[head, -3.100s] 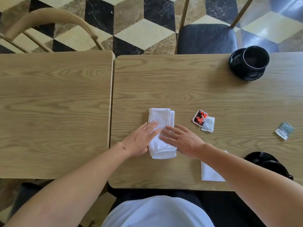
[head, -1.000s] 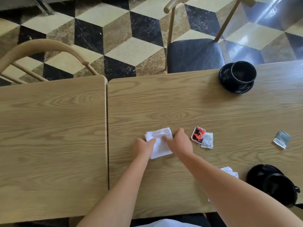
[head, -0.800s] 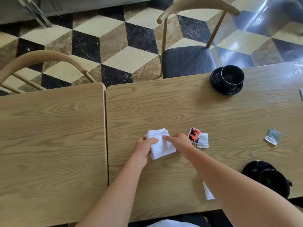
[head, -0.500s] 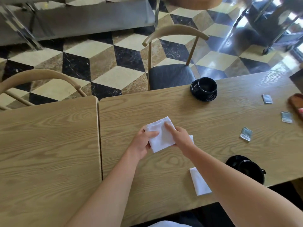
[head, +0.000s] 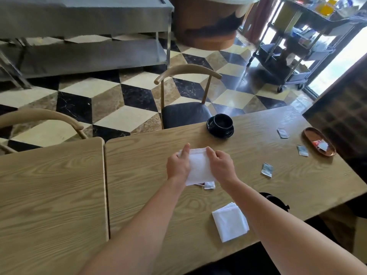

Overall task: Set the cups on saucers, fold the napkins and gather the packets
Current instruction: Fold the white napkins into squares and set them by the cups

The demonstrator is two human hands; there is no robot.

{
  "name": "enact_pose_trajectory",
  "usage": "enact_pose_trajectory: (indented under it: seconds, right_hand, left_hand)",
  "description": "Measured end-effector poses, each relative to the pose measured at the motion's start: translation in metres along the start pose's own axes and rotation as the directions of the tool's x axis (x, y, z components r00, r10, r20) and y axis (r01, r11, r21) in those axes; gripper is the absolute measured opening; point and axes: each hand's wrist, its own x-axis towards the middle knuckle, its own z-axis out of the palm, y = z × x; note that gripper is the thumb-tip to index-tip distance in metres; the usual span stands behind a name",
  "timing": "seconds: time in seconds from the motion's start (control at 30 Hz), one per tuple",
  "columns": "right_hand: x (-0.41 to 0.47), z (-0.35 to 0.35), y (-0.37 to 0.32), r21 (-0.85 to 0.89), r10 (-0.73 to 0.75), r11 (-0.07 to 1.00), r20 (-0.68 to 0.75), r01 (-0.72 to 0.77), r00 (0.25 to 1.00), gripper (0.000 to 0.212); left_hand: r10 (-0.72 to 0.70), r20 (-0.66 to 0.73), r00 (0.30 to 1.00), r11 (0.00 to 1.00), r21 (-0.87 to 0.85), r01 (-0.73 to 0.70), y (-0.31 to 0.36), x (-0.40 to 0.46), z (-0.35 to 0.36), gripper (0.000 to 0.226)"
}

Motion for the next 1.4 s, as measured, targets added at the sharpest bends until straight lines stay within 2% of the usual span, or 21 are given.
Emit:
enact_pose_trajectory:
  seconds: [0.1,0.27,0.37,0.47,0.53,0.63,0.7,0.8,0.87,0.97,1.03,1.1,1.23,1.4]
  right_hand:
    - [0.006,-0.004,0.005,0.023,-0.014,1.000,-0.040,0.015,0.999,0.053]
    - [0.036,-0.027,0.023,-0.004,-0.022,1.000,-0.070,0.022,0.997,0.051]
    - [0.078,-0.057,0.040,-0.007,0.013,1.000,-0.082,-0.013,0.997,0.049]
    - [0.131,-0.095,0.060,-0.028,0.071,0.997,-0.059,-0.072,0.996,0.048]
    - [0.170,-0.118,0.075,-0.047,0.111,0.993,0.013,-0.111,0.994,0.045]
    - [0.228,-0.149,0.097,-0.039,0.172,0.985,0.133,-0.169,0.976,0.030]
    - [0.263,-0.167,0.112,-0.020,0.203,0.979,0.165,-0.202,0.965,0.024]
    - [0.304,-0.183,0.132,0.005,0.217,0.976,0.137,-0.220,0.966,0.023]
    - [0.325,-0.188,0.144,0.034,0.232,0.971,0.113,-0.237,0.966,0.021]
    - [0.353,-0.188,0.154,0.068,0.234,0.968,0.087,-0.240,0.968,0.022]
    - [0.372,-0.182,0.155,0.104,0.207,0.971,0.067,-0.213,0.976,0.019]
    - [0.393,-0.176,0.154,0.136,0.174,0.974,0.057,-0.180,0.983,0.019]
    - [0.434,-0.162,0.152,0.162,0.140,0.976,0.051,-0.147,0.989,0.030]
    - [0.456,-0.153,0.163,0.051,0.072,0.996,0.039,-0.074,0.997,0.026]
  left_hand:
    - [0.035,-0.086,0.996,0.993,0.111,-0.026,-0.001,-0.001,0.013,0.063]
    - [0.054,-0.066,0.996,0.978,0.206,-0.039,0.000,0.010,0.053,0.063]
    - [-0.018,0.066,0.998,0.984,0.176,0.006,0.001,0.026,0.090,0.045]
    - [-0.152,0.243,0.958,0.986,0.111,0.128,0.007,0.046,0.133,0.017]
    - [-0.222,0.265,0.939,0.974,0.096,0.203,0.012,0.057,0.165,0.006]
    - [-0.285,0.239,0.928,0.958,0.113,0.265,0.014,0.078,0.221,0.009]
    - [-0.299,0.252,0.920,0.952,0.142,0.271,0.015,0.092,0.259,0.019]
    - [-0.318,0.234,0.919,0.945,0.163,0.285,0.014,0.114,0.307,0.030]
    - [-0.297,0.153,0.943,0.945,0.189,0.267,0.012,0.129,0.333,0.029]
    - [-0.202,0.013,0.979,0.926,0.329,0.186,0.010,0.151,0.364,0.025]
    - [-0.179,0.011,0.984,0.913,0.376,0.161,0.010,0.165,0.381,0.023]
    - [-0.192,0.026,0.981,0.922,0.347,0.171,0.011,0.180,0.397,0.018]
    - [-0.187,0.009,0.982,0.942,0.286,0.177,0.014,0.206,0.423,0.021]
    - [-0.199,0.006,0.980,0.939,0.286,0.189,0.009,0.218,0.436,0.027]
